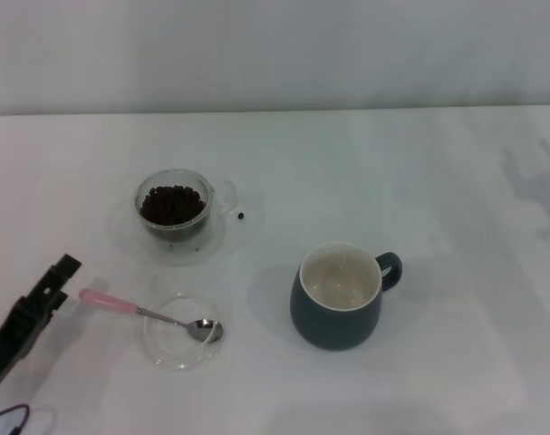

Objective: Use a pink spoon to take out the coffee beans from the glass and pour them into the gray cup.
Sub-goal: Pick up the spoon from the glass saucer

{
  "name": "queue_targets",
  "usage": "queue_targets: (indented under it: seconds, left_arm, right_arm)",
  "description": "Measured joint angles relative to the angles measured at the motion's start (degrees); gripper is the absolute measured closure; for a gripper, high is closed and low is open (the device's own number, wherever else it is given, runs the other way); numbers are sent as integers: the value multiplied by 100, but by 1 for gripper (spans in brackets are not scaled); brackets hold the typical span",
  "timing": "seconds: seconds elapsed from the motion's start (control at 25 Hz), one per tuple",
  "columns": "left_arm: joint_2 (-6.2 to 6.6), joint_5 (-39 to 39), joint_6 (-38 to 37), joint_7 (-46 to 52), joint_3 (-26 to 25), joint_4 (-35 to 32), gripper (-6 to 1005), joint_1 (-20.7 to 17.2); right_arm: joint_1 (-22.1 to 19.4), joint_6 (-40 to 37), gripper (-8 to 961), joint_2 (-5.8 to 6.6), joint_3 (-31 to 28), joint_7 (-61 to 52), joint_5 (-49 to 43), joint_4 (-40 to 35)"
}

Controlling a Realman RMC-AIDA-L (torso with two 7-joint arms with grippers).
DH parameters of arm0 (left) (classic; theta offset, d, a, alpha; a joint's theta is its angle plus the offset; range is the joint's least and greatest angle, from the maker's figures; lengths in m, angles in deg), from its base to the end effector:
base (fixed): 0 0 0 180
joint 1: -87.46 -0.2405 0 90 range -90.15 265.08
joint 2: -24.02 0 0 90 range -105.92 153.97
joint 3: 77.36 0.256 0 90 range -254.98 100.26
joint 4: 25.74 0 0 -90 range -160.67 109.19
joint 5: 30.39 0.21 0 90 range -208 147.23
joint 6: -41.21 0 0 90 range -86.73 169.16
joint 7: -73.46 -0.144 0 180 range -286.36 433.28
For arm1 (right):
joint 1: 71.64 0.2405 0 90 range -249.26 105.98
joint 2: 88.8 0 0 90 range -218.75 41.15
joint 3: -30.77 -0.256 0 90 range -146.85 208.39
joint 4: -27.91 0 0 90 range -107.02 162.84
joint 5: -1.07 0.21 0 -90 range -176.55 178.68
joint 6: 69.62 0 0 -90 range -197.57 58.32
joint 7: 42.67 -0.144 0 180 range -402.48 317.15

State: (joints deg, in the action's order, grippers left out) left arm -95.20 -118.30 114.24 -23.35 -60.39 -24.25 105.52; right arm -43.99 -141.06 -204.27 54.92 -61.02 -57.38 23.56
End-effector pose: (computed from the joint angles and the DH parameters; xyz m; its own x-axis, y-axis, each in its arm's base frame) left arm -0.3578 0.2516 -0.0521 -0.2479 0.4571 0.8542 0.9507 -0.0550 0.3053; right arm 0.3513 0.3457 0.0547 0.7408 0.1277 -0.6595 -0.6518 -0.1007 -0.7517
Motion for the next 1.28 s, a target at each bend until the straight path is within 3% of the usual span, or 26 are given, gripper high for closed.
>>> queue_targets:
  seconds: [0.52, 1.2, 1.28]
  left_arm:
    - [-4, 258, -102, -431, -1, 107, 112, 91]
    - [6, 635, -320, -733, -10, 59, 502, 163]
    - [6, 632, -306, -774, -10, 53, 597, 165]
  right_arm:
    - [116, 175, 303, -5, 19, 5, -18, 17]
    - [93, 173, 303, -11, -15, -5, 0, 117]
    - [100, 175, 303, -11, -16, -3, 0, 117]
